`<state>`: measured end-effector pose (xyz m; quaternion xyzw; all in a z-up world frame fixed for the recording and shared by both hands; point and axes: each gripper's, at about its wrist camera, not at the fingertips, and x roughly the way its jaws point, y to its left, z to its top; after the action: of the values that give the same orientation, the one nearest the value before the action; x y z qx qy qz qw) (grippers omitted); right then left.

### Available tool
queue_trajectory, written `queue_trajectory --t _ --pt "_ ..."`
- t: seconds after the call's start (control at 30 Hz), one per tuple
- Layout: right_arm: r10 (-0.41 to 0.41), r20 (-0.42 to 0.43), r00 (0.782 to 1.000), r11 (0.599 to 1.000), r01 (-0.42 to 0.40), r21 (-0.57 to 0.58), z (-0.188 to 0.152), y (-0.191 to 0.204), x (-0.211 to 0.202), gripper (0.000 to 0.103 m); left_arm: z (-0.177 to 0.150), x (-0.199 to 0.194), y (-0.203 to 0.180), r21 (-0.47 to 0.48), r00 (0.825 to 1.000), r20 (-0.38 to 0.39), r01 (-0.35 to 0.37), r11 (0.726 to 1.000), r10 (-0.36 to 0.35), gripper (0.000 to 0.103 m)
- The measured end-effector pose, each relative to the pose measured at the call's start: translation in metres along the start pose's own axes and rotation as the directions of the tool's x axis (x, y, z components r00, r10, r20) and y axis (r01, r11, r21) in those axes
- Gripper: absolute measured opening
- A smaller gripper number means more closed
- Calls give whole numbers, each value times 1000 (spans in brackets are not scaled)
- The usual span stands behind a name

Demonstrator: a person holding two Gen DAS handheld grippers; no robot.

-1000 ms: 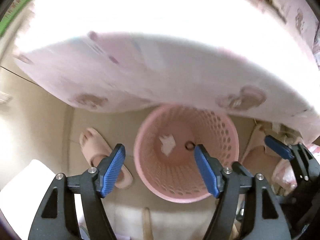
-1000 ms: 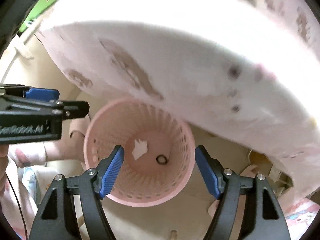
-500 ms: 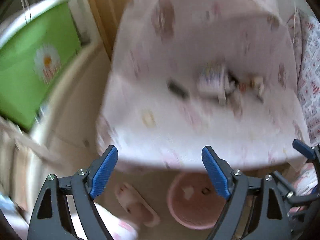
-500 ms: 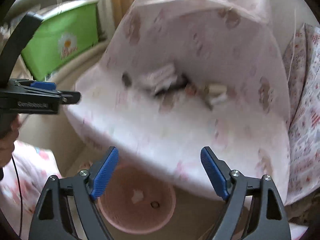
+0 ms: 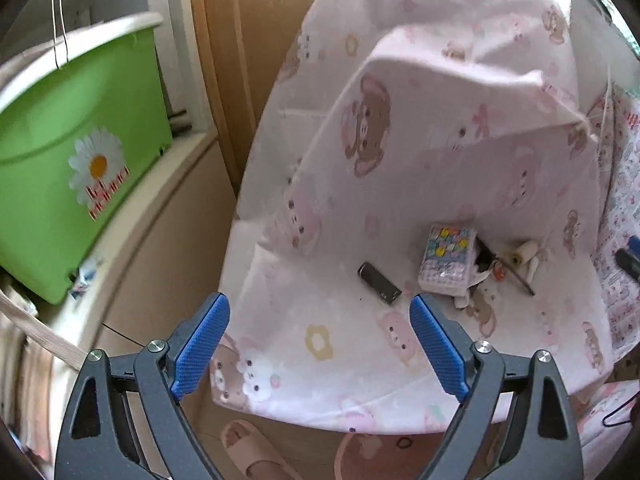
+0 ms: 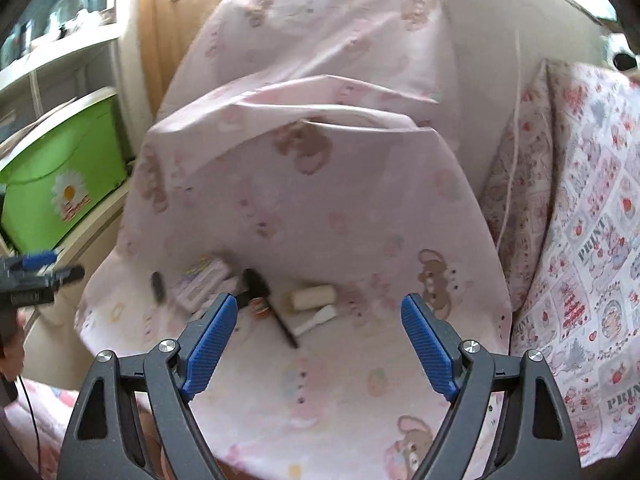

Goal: Collect trash
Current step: 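Move both grippers back up to the items on the chair seat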

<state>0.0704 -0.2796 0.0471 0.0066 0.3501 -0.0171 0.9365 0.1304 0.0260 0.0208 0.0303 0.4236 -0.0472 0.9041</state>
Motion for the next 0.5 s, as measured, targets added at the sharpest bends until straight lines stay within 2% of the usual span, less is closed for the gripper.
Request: queue_trajectory --t 0.03,0.13,0.23,0.37,0.5 --pt "-2 -2 1000 1000 2 11 -1 -6 4 86 -4 8 0 -11 1000 -20 -17 1000 17 90" --pt "-4 -12 1000 998 5 59 -5 -23 19 86 -6 25 -2 -28 997 -77 5 1000 -8 85" --pt "17 -43 999 997 -14 79 -7 -31 37 86 -4 28 -6 -10 998 -52 -33 999 32 86" --pt "56 -80 995 994 -48 100 0 -37 54 86 -1 38 -8 -39 998 -69 -1 999 -2 95" --pt "129 -125 984 986 -114 124 12 -41 74 86 7 51 -8 -65 995 -96 0 998 -7 96"
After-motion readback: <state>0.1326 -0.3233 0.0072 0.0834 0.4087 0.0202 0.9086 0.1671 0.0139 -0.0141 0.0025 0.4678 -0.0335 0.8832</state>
